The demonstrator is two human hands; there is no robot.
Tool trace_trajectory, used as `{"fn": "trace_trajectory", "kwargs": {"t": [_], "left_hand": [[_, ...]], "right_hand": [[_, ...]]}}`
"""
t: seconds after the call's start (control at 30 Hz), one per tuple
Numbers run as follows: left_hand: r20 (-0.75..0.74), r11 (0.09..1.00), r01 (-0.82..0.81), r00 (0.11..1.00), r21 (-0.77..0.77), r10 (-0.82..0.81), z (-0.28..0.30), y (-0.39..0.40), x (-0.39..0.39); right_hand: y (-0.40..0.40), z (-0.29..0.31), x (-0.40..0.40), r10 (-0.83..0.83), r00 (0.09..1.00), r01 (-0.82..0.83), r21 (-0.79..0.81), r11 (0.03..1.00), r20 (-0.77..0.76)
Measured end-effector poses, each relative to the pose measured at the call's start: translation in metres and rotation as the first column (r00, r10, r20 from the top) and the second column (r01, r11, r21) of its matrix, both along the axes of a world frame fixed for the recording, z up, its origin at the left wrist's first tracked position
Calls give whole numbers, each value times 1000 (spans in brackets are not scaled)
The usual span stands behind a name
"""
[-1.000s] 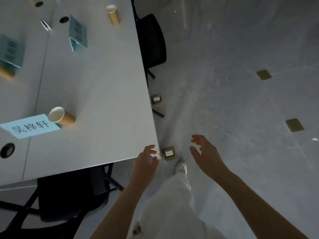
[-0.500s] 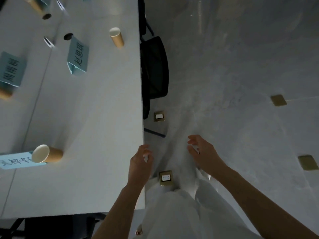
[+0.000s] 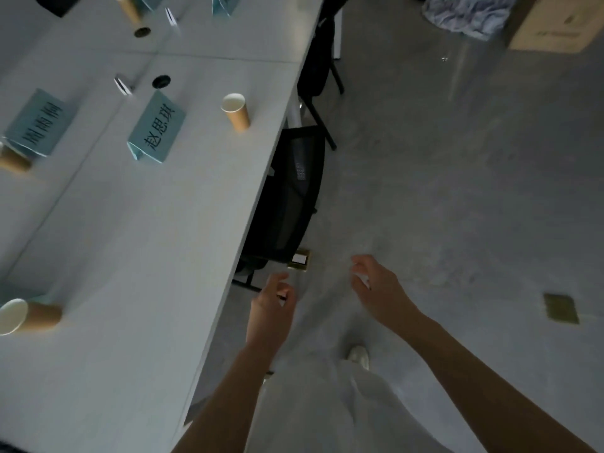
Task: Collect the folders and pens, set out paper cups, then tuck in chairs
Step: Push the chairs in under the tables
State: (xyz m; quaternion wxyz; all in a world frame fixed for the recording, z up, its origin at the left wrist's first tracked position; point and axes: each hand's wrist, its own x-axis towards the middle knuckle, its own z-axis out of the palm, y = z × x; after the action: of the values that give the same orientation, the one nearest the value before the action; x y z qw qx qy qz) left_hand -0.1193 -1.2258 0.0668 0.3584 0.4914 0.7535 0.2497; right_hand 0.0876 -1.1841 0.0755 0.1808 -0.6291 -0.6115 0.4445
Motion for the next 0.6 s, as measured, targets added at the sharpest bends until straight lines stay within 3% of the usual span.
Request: {"fn": "trace_trajectory", "kwargs": {"t": [0.3,0.6], "left_hand": [[4,972,-235,972,5,235,-18,103,-3],[-59,906,-417,909,-75,413,-55,226,-49]], "right_hand": [[174,2,-7,203,979,-202,113,973,3],[340,-8,-71,430,900,-432,25,901,67]]}}
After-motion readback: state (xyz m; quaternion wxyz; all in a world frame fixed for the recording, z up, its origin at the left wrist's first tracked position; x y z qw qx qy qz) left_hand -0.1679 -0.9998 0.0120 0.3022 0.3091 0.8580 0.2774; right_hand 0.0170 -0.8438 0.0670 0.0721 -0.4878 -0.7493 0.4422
